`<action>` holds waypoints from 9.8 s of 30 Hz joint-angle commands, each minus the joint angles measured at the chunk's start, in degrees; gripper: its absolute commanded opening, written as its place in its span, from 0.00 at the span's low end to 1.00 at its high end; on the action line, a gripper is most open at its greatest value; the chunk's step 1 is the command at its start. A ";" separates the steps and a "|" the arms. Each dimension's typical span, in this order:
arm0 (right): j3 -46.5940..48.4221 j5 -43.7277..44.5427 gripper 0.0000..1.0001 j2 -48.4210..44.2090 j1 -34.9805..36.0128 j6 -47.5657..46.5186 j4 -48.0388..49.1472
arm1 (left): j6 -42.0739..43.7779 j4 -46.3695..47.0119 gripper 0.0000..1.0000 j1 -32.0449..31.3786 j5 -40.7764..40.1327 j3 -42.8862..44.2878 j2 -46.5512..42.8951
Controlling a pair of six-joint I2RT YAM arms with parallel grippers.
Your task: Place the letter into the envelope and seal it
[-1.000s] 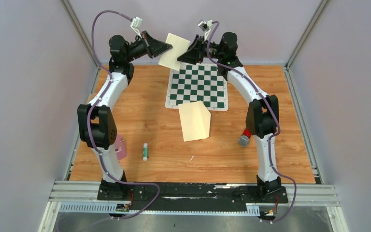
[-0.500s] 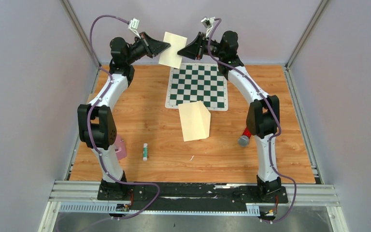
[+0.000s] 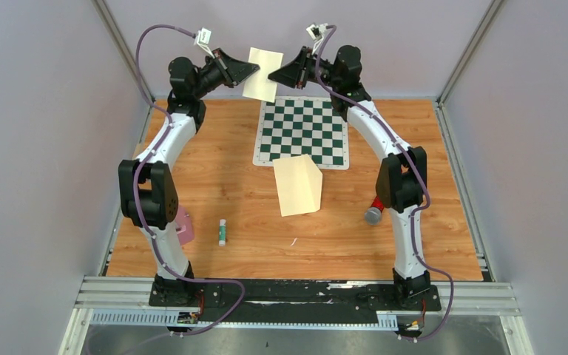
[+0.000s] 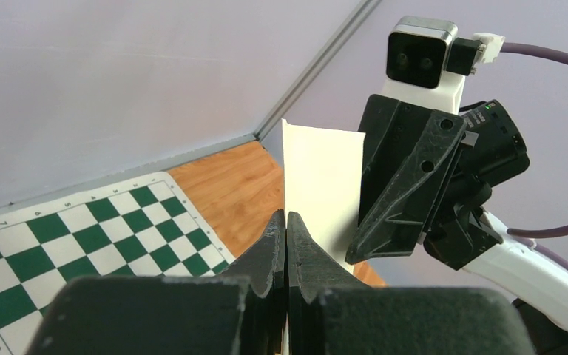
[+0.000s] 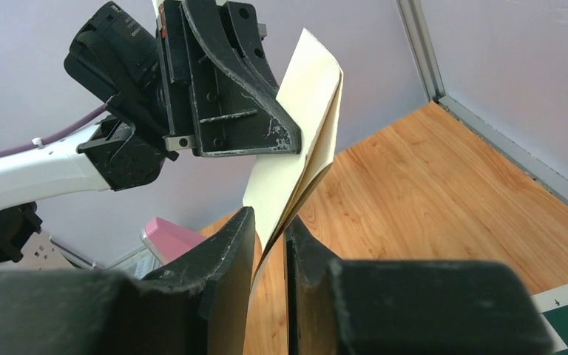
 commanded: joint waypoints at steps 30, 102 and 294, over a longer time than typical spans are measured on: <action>-24.14 16.22 0.00 -22.31 -10.07 -32.82 -59.08 | 3.68 -27.93 0.77 -0.92 -26.05 -22.89 -5.37; -44.18 27.64 0.00 -15.23 -1.39 -18.99 -41.58 | -2.21 -18.57 0.69 -11.30 -11.42 -32.05 10.30; -45.41 1.97 0.00 -4.07 -5.35 -19.93 -44.75 | -9.80 0.44 0.00 -11.61 -7.24 -35.71 15.18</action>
